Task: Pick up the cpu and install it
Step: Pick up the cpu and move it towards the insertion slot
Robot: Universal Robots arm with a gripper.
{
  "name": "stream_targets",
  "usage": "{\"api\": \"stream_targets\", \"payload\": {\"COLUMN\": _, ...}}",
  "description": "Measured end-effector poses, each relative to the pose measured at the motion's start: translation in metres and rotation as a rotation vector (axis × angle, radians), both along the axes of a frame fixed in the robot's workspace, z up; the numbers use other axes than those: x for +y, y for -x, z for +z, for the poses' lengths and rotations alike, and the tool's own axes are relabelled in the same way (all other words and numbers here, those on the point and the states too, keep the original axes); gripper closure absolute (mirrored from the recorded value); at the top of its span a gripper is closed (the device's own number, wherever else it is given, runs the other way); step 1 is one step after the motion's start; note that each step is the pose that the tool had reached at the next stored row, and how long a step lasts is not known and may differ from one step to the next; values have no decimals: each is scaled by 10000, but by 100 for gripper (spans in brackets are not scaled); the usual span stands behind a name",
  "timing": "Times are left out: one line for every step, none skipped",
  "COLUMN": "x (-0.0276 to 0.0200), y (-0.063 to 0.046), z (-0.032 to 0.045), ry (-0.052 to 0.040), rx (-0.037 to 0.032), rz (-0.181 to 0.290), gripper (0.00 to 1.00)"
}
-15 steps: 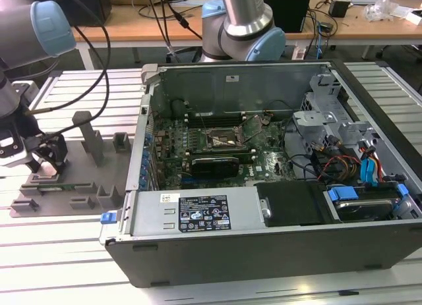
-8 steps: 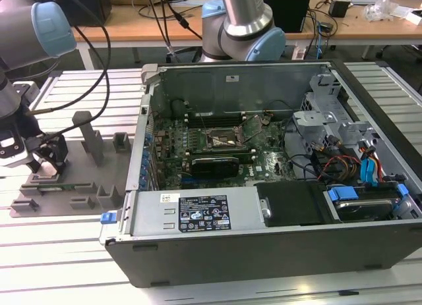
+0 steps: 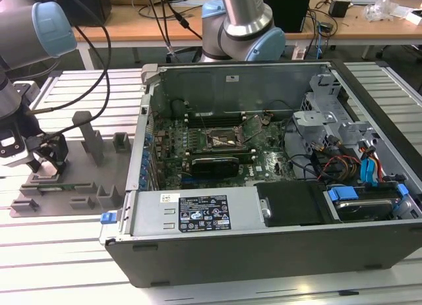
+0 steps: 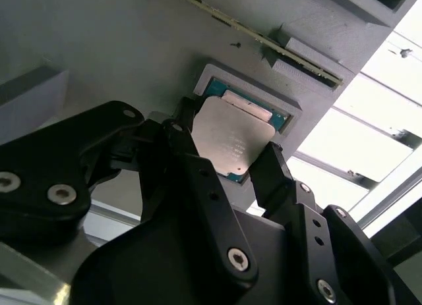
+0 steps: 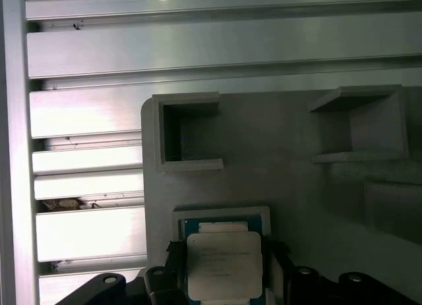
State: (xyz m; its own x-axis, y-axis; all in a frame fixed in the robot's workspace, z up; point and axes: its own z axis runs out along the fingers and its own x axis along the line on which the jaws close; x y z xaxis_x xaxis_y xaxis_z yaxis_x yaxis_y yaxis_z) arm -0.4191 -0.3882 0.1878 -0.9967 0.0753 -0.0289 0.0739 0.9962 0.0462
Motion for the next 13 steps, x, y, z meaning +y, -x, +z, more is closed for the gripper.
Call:
{"api": "stream_targets", "payload": {"x": 0, "y": 0, "z": 0, "ry": 0, "rx": 0, "rz": -1, "gripper": 40}}
{"api": "stream_targets", "payload": {"x": 1, "y": 0, "z": 0, "ry": 0, "rx": 0, "rz": 0, "gripper": 40}}
{"api": "stream_targets", "payload": {"x": 1, "y": 0, "z": 0, "ry": 0, "rx": 0, "rz": 0, "gripper": 40}}
{"api": "stream_targets", "payload": {"x": 1, "y": 0, "z": 0, "ry": 0, "rx": 1, "rz": 0, "gripper": 40}}
{"api": "stream_targets", "payload": {"x": 1, "y": 0, "z": 0, "ry": 0, "rx": 1, "rz": 0, "gripper": 40}}
{"api": "stream_targets", "payload": {"x": 1, "y": 0, "z": 2, "ry": 0, "rx": 0, "rz": 0, "gripper": 40}}
{"api": "stream_targets", "payload": {"x": 2, "y": -1, "z": 4, "ry": -1, "rx": -1, "rz": 0, "gripper": 40}}
{"api": "stream_targets", "payload": {"x": 2, "y": -1, "z": 4, "ry": -1, "rx": -2, "rz": 0, "gripper": 40}}
{"api": "stream_targets", "payload": {"x": 1, "y": 0, "z": 5, "ry": -1, "rx": -1, "rz": 0, "gripper": 40}}
{"api": "stream_targets", "payload": {"x": 2, "y": 0, "z": 6, "ry": -1, "rx": -1, "rz": -1, "gripper": 40}}
{"api": "stream_targets", "payload": {"x": 1, "y": 0, "z": 6, "ry": 0, "rx": 0, "rz": 0, "gripper": 40}}
{"api": "stream_targets", "payload": {"x": 1, "y": 0, "z": 6, "ry": 0, "rx": 0, "rz": 0, "gripper": 40}}
{"api": "stream_targets", "payload": {"x": 1, "y": 0, "z": 7, "ry": -1, "rx": 0, "rz": 0, "gripper": 40}}
